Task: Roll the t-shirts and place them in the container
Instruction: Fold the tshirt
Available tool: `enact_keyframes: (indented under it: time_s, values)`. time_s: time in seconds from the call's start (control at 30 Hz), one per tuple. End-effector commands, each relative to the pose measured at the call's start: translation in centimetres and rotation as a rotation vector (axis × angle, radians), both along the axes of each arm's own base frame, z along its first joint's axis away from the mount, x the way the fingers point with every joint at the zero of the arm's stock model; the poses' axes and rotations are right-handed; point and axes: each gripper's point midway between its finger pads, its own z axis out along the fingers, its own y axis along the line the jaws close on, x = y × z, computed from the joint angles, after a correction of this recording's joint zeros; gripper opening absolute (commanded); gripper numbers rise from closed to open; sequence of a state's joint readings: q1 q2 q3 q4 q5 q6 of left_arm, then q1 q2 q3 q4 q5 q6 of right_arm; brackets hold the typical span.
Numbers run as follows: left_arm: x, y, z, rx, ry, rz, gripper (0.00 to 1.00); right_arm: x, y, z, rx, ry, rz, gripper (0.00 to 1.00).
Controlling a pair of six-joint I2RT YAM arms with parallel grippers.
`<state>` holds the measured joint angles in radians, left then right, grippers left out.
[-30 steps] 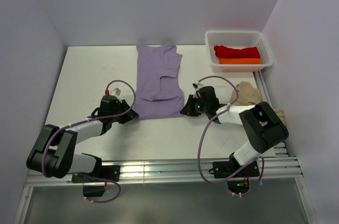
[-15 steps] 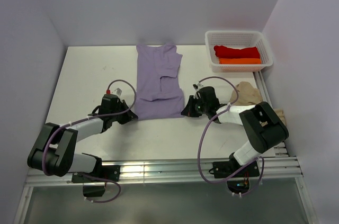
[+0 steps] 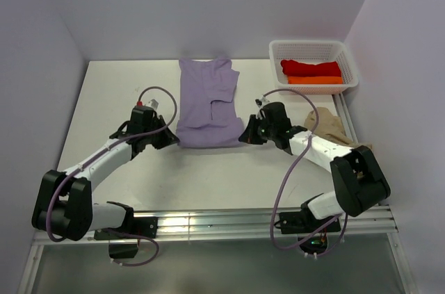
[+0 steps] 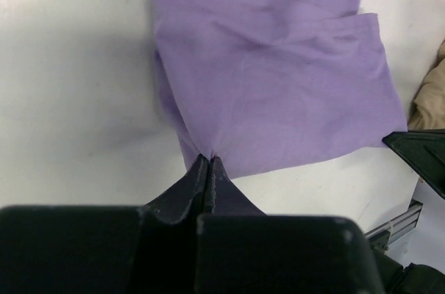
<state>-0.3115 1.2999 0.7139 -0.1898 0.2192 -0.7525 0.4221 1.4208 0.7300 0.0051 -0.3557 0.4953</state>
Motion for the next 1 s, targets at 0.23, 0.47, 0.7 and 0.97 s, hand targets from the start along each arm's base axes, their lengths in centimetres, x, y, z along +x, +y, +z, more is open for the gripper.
enact_keyframes:
  time_s: [0.23, 0.47, 0.7, 0.97]
  values:
    - [-4.2, 0.4, -4.5, -0.009, 0.135, -0.017, 0.00, -4.3, -1.8, -4.8, -0.036, 0.146, -0.003, 0.00]
    - [-5.0, 0.7, -5.0, -0.008, 0.138, -0.016, 0.00, -4.8, -2.1, -5.1, -0.049, 0.152, -0.005, 0.00]
    - [-5.6, 0.4, -4.8, -0.017, 0.151, -0.026, 0.00, -5.2, -1.9, -4.1, -0.027, 0.158, 0.004, 0.00]
    - [-5.8, 0.3, -3.9, -0.029, 0.142, -0.024, 0.00, -5.7, -2.1, -3.8, -0.036, 0.183, 0.010, 0.00]
